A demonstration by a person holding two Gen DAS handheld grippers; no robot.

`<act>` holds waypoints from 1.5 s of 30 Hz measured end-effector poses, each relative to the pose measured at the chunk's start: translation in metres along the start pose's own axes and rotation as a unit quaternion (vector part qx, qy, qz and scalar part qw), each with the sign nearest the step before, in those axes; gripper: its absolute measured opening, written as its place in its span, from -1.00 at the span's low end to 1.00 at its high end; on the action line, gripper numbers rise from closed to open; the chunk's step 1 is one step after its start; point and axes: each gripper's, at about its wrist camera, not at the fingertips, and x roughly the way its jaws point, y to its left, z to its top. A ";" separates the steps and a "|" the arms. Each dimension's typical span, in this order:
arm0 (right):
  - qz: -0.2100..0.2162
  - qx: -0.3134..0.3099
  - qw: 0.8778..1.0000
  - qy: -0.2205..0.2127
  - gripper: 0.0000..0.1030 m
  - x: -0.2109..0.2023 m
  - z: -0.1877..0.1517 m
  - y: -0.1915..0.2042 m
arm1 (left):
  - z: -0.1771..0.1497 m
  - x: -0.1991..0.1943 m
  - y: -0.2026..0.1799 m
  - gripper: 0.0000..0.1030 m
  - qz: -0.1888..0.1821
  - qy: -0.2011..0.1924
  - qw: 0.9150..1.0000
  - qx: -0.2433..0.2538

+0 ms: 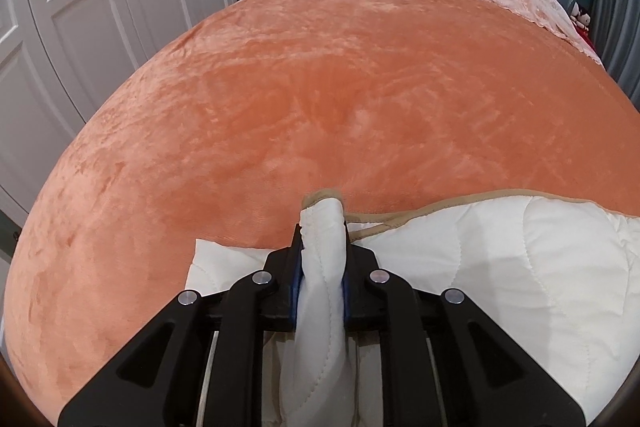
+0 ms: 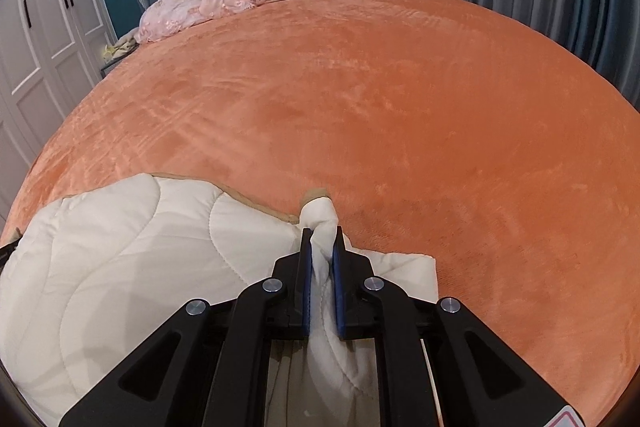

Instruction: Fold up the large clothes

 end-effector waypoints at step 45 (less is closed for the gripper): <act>0.105 -0.096 0.989 0.041 -0.63 0.004 -0.015 0.139 | -0.010 -0.019 -0.134 -0.29 -0.013 0.008 0.996 0.084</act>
